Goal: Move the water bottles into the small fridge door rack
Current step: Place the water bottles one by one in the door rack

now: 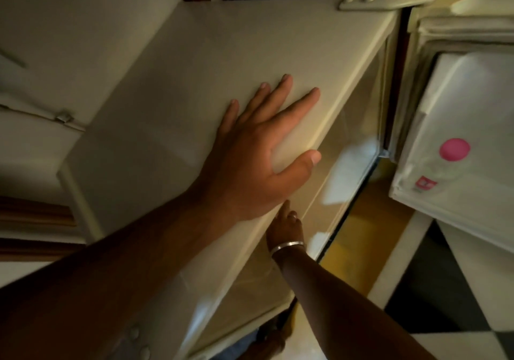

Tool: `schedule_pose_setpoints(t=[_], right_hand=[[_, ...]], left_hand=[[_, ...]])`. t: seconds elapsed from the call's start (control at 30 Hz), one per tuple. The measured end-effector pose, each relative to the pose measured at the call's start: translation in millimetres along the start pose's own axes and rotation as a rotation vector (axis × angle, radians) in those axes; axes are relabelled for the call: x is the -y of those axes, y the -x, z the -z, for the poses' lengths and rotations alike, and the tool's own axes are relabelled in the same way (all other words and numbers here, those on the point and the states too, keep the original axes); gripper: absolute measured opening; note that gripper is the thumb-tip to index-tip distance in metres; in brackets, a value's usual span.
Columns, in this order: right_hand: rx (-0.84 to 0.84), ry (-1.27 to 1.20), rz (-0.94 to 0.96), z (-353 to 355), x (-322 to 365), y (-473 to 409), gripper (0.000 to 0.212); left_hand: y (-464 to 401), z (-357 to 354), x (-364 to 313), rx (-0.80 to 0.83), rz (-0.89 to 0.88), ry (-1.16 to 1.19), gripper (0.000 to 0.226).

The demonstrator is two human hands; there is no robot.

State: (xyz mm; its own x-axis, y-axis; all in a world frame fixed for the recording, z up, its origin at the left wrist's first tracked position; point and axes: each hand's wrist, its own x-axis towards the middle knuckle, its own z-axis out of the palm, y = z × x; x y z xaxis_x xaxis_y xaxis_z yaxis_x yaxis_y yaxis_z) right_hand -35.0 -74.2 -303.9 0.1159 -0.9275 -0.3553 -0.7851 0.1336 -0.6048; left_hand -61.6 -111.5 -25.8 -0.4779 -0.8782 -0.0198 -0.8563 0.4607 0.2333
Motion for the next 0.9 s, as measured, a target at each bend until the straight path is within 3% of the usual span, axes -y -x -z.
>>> schedule_pose_setpoints(t=[0.13, 0.23, 0.3, 0.4, 0.5, 0.63, 0.67, 0.77, 0.9], right_hand=[[-0.035, 0.199, -0.109, 19.7, -30.7, 11.3, 0.041], [0.121, 0.312, -0.195, 33.5, -52.1, 20.7, 0.085], [0.109, 0.330, -0.152, 36.3, -61.5, 25.5, 0.101], [0.074, 0.289, -0.140, 33.2, -66.0, 23.9, 0.085], [0.173, -0.033, -0.253, 38.1, -73.2, 12.7, 0.070], [0.309, -0.989, -0.461, 58.7, -107.4, 21.1, 0.069], [0.311, -1.135, -0.484, 64.3, -115.3, 30.7, 0.069], [0.275, -1.332, -0.406, 84.7, -133.3, 53.8, 0.064], [0.374, -1.530, -0.267, 125.6, -142.6, 67.1, 0.068]], left_hand=[[1.1, 0.6, -1.5, -0.001, 0.013, -0.010, 0.071], [0.0, 0.1, -2.5, -0.011, 0.013, -0.034, 0.071], [-0.1, -0.1, -1.7, -0.011, 0.010, -0.038, 0.071], [-0.2, -0.6, 0.6, -0.003, 0.002, -0.020, 0.071], [-0.2, -0.8, 3.7, -0.006, -0.005, -0.014, 0.072], [0.1, -0.6, 2.7, -0.003, -0.003, -0.017, 0.072], [0.2, -0.9, 2.1, -0.003, -0.002, -0.019, 0.072], [-0.2, -0.8, 1.5, -0.012, 0.001, -0.017, 0.072], [1.3, -1.4, 0.1, -0.020, -0.004, -0.026, 0.072]])
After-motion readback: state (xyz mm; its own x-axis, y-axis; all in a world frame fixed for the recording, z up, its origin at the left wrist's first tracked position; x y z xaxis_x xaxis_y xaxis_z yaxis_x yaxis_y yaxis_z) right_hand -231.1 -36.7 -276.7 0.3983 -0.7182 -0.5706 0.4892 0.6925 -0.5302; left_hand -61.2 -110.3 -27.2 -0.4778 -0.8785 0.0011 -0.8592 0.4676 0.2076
